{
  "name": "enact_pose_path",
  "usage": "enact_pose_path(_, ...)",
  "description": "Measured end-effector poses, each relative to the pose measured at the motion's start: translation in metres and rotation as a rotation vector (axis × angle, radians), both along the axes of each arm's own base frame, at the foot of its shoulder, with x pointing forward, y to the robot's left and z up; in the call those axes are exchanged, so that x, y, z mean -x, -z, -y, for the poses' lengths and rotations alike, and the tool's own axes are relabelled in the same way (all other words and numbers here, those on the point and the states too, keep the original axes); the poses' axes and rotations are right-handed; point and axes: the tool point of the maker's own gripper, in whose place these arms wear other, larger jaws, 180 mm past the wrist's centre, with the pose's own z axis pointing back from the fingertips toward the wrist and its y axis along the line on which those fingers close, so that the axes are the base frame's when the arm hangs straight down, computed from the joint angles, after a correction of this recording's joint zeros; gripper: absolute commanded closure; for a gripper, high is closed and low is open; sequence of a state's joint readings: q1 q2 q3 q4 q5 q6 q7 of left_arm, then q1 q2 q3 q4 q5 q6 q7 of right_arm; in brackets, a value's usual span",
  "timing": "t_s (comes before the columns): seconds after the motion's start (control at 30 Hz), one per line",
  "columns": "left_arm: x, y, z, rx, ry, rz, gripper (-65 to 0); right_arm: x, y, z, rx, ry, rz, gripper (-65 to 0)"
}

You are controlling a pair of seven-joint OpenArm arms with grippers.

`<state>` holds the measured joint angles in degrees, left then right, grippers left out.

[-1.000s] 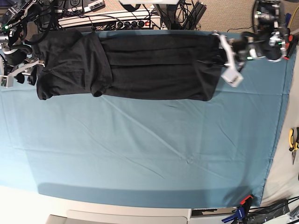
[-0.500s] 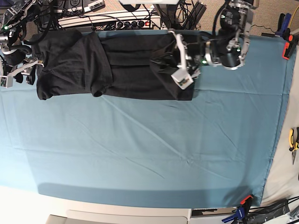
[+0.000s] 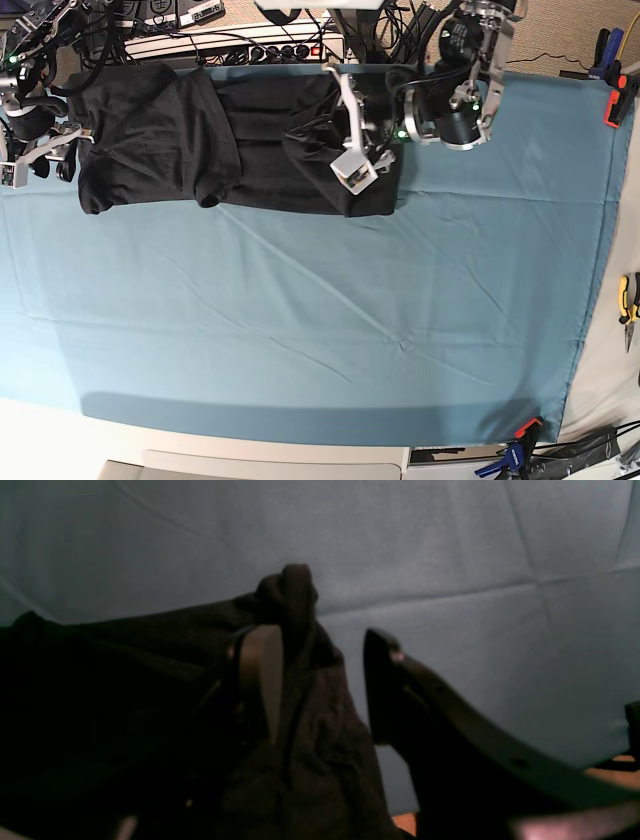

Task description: Fold the T-shirt properly

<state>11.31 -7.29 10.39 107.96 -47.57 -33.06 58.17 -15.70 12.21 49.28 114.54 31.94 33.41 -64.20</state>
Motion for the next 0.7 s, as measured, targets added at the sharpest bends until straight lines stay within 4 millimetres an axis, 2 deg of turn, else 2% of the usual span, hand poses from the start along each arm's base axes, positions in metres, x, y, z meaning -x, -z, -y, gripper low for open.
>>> enact_pose_path(0.47,0.001,0.001,0.002,0.003,0.001,-0.021,0.0,0.0,0.0,0.0,0.0,0.0,0.0,-26.9)
enact_pose_path(0.7,0.016,0.002,0.016,-0.005,0.065,-0.02,0.0,0.0,0.0,0.0,0.0,0.0,0.0,-26.8)
